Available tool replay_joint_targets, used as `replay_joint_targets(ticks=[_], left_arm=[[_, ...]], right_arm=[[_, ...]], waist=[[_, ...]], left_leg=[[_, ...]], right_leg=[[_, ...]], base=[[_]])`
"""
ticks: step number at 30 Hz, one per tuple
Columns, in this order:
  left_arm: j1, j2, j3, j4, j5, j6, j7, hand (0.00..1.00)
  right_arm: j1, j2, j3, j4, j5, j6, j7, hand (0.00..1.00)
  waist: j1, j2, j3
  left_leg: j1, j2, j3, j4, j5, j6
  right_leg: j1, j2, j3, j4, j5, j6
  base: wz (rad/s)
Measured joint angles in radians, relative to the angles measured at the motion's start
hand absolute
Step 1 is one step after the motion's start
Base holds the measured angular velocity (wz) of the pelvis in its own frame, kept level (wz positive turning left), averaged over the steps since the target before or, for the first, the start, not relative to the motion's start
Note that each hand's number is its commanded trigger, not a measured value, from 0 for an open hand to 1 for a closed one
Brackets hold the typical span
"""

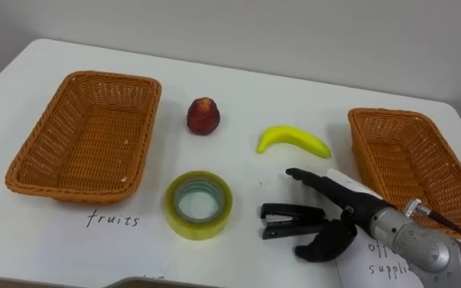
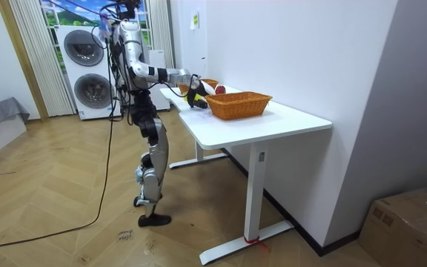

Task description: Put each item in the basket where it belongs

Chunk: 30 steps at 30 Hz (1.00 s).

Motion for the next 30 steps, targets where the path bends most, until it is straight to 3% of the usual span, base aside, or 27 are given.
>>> replay_joint_targets(ticks=[7,23,30], left_arm=[[-0.002,0.000,-0.003,-0.039,0.000,0.013,0.000,0.00],[-0.007,0.008,-0.023,-0.071,-0.009,0.016,0.022,0.00],[-0.007,0.009,-0.056,-0.050,0.000,0.010,0.061,0.00]], right_arm=[[-0.017,0.001,0.008,0.010,-0.034,0.028,0.001,0.00],[-0.016,-0.002,0.031,-0.004,-0.040,0.029,-0.022,0.00],[-0.014,0.001,0.088,-0.100,-0.059,0.037,0.005,0.00]], waist=[[0.007,-0.002,-0.0001],[0.006,-0.005,-0.0040],[0.011,-0.006,-0.0036]], left_leg=[[-0.020,-0.002,-0.001,0.009,-0.002,0.007],[-0.013,0.001,0.006,0.003,-0.002,0.007],[-0.022,0.000,0.000,0.003,-0.002,0.007]], right_leg=[[-0.023,-0.003,0.001,0.006,0.000,0.000],[-0.016,0.008,0.010,0.009,0.008,-0.001],[-0.025,0.007,0.013,0.010,0.009,-0.002]], base=[[0.01],[-0.02],[0.01]])
